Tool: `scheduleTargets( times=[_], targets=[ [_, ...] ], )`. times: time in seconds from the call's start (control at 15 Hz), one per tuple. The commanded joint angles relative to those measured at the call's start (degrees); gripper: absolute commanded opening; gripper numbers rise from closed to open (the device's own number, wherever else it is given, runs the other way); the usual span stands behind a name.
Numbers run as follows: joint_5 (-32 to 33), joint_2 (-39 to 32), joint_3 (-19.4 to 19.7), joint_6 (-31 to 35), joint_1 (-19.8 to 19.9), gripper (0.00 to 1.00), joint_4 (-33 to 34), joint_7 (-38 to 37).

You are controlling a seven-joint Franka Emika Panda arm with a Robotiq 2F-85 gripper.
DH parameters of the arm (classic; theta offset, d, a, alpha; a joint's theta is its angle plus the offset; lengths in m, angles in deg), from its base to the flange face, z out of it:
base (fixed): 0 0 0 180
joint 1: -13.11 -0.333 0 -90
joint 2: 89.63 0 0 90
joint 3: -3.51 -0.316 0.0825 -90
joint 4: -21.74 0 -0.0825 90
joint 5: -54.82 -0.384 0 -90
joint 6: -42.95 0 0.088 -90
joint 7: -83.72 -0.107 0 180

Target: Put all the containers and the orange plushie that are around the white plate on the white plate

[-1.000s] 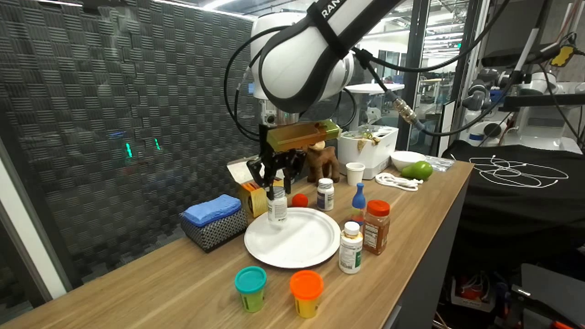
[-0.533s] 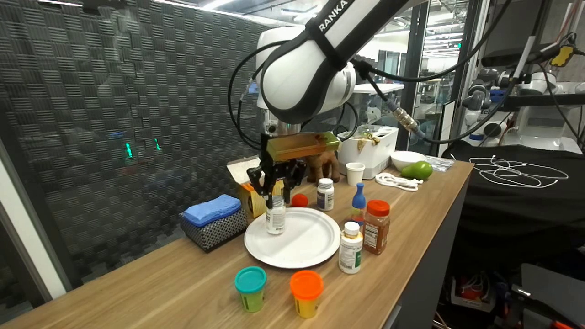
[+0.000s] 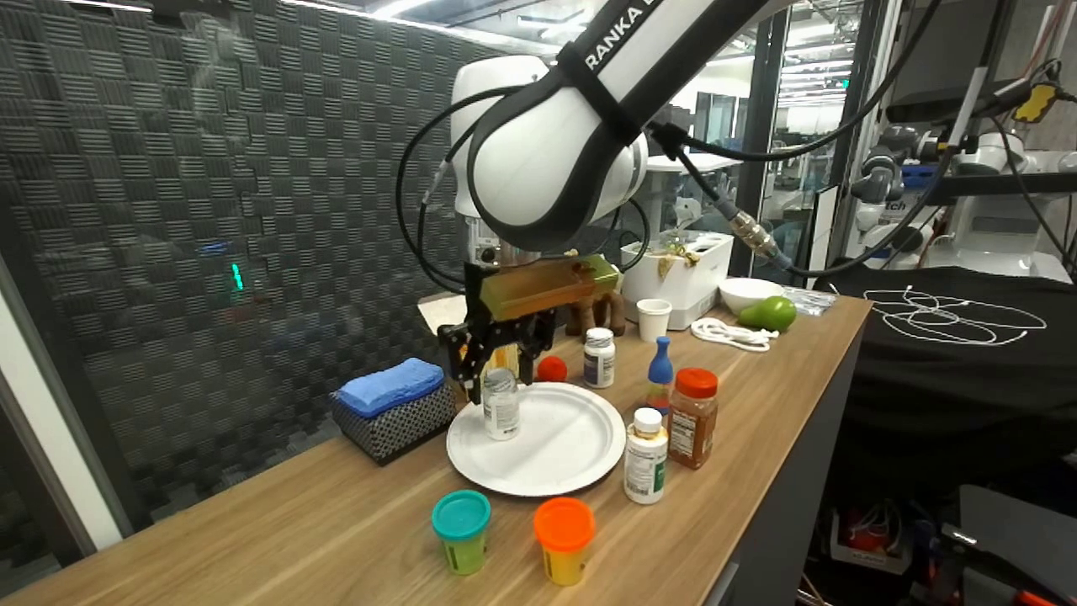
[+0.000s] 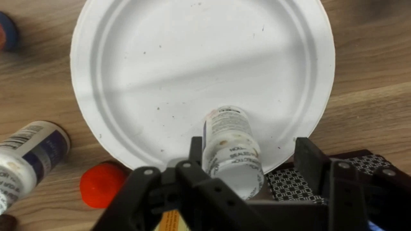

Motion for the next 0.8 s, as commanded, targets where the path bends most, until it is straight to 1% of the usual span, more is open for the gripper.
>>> scheduleTargets(
  times=[0.0,0.13,0.33,0.6,0.73],
  targets=[
    [5.5,4.5,1.4,-0.4,-4.0,1.0,-1.7,-1.7],
    [7.5,7.2,0.5,-1.6,-5.5,1.0,-2.2,-2.4],
    [8.7,10.5,-1.0,-6.1,-7.8,1.0,-3.1,-5.7],
    [4.0,12.5,-4.9,-9.9,-7.6,1.0,-5.7,-8.8],
    [-1.1,12.1,-7.2,-8.7,-6.4,1.0,-7.8,-6.4]
  ],
)
